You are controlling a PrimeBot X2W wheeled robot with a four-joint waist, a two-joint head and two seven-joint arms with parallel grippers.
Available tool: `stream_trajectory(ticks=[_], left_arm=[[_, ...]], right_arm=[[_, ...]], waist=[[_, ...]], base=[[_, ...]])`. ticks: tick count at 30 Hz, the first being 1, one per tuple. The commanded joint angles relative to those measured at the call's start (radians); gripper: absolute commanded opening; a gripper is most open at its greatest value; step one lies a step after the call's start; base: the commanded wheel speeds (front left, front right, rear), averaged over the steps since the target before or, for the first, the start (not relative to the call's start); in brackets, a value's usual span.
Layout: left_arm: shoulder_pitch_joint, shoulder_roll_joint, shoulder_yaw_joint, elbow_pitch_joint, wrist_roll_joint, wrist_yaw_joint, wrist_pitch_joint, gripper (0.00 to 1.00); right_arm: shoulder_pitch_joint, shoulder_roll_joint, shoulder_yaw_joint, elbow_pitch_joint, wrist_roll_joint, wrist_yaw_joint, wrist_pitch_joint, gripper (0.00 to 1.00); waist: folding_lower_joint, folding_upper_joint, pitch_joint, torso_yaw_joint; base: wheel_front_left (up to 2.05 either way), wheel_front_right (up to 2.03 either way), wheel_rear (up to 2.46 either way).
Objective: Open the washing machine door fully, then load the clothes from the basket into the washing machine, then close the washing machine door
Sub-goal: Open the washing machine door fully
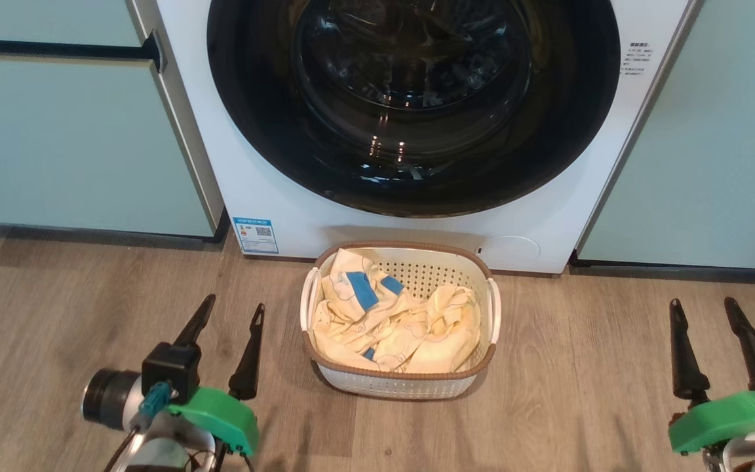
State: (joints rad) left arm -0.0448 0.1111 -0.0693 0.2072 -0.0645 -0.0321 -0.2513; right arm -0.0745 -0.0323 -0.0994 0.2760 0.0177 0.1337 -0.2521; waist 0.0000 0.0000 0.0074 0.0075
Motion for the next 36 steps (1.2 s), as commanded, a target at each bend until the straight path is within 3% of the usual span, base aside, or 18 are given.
stream_trajectory(ticks=[1,14,36], left_arm=[[-0.051,0.012,0.037,-0.027,0.007,0.0,-0.01,1.0],[-0.049,0.021,0.027,-0.02,0.025,0.003,-0.01,1.0],[-0.053,0.027,0.023,-0.038,0.024,0.006,-0.01,1.0]], right_arm=[[-0.051,-0.018,0.017,-0.03,0.005,-0.003,-0.01,1.0],[-0.044,-0.018,0.012,-0.031,0.011,-0.003,-0.01,1.0],[-0.047,-0.018,0.008,-0.034,0.015,-0.003,-0.01,1.0]], waist=[[0.0,0.0,-0.001,-0.001],[0.0,0.0,-0.006,-0.007],[0.0,0.0,0.001,-0.017]], base=[[0.0,0.0,0.0],[0.45,0.45,-0.89],[1.2,1.2,-2.41]])
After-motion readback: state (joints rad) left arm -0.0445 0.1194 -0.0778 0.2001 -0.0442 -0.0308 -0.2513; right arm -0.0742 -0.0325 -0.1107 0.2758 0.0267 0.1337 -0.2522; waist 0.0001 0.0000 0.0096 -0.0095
